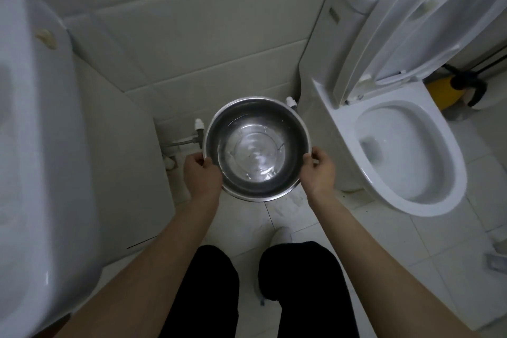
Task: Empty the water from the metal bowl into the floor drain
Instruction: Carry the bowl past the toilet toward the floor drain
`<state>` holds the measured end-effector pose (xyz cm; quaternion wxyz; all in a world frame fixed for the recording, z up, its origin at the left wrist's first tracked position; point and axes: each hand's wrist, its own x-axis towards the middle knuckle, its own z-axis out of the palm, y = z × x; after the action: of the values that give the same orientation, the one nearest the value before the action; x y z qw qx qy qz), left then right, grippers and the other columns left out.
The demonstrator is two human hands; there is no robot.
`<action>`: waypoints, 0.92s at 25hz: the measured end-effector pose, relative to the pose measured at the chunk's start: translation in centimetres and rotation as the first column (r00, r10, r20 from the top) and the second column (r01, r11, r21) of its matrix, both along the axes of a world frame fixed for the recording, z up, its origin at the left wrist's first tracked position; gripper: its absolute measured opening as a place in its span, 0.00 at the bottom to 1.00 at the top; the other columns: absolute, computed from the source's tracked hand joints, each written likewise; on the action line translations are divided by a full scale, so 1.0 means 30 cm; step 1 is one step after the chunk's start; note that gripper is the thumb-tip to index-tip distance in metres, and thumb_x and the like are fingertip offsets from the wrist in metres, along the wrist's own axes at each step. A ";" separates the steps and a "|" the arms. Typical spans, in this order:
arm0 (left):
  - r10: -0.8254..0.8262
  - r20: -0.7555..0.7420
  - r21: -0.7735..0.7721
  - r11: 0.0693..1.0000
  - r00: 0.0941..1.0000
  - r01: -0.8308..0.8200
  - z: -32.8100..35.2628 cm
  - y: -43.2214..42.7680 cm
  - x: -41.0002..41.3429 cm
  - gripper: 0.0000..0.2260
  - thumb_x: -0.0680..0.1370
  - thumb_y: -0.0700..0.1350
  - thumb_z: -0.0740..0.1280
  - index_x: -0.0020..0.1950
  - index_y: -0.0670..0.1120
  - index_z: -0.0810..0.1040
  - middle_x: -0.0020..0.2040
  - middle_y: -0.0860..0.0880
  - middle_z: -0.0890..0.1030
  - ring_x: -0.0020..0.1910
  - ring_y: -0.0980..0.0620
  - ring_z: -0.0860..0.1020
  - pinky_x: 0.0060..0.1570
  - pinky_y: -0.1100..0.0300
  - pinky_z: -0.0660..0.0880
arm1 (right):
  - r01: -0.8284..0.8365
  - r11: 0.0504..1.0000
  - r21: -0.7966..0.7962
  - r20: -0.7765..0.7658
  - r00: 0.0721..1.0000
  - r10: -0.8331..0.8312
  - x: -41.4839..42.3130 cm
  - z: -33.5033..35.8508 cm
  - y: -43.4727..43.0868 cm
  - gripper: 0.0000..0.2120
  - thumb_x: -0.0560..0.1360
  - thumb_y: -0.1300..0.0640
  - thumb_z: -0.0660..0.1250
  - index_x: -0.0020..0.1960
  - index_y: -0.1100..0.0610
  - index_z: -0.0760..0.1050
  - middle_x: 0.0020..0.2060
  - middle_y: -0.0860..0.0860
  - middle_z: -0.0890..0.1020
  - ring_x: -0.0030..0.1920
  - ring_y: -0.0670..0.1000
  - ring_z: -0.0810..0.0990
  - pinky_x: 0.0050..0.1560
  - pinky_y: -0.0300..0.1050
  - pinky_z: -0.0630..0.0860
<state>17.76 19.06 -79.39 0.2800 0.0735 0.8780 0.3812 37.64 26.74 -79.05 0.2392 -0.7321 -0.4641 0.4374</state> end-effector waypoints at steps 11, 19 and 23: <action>0.082 0.032 0.051 0.995 0.996 -0.083 -0.498 0.073 -0.070 0.11 0.79 0.39 0.63 0.59 0.41 0.79 0.52 0.44 0.83 0.50 0.46 0.81 0.52 0.51 0.79 | -0.091 0.992 0.085 0.056 0.995 0.086 -0.067 -0.506 0.089 0.09 0.81 0.60 0.60 0.49 0.55 0.79 0.41 0.49 0.81 0.43 0.51 0.80 0.47 0.47 0.74; 0.136 0.088 0.120 0.982 0.987 -0.146 -0.798 0.158 -0.087 0.08 0.75 0.35 0.61 0.50 0.45 0.77 0.42 0.51 0.78 0.42 0.51 0.77 0.44 0.57 0.73 | -0.019 0.999 0.035 0.015 1.000 0.019 -0.084 -0.805 0.146 0.10 0.81 0.61 0.60 0.54 0.59 0.80 0.45 0.52 0.83 0.47 0.54 0.80 0.51 0.49 0.77; 0.149 0.129 0.098 0.982 0.980 -0.162 -0.872 0.198 -0.079 0.08 0.76 0.34 0.61 0.49 0.46 0.75 0.42 0.51 0.76 0.40 0.52 0.75 0.44 0.56 0.74 | 0.032 0.999 -0.011 -0.009 0.999 -0.032 -0.075 -0.896 0.178 0.08 0.81 0.61 0.60 0.54 0.54 0.78 0.40 0.45 0.79 0.42 0.50 0.79 0.48 0.47 0.73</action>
<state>15.40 24.99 -105.55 0.2976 -0.0036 0.8406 0.4526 35.37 32.07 -105.92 0.2442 -0.7386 -0.4489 0.4396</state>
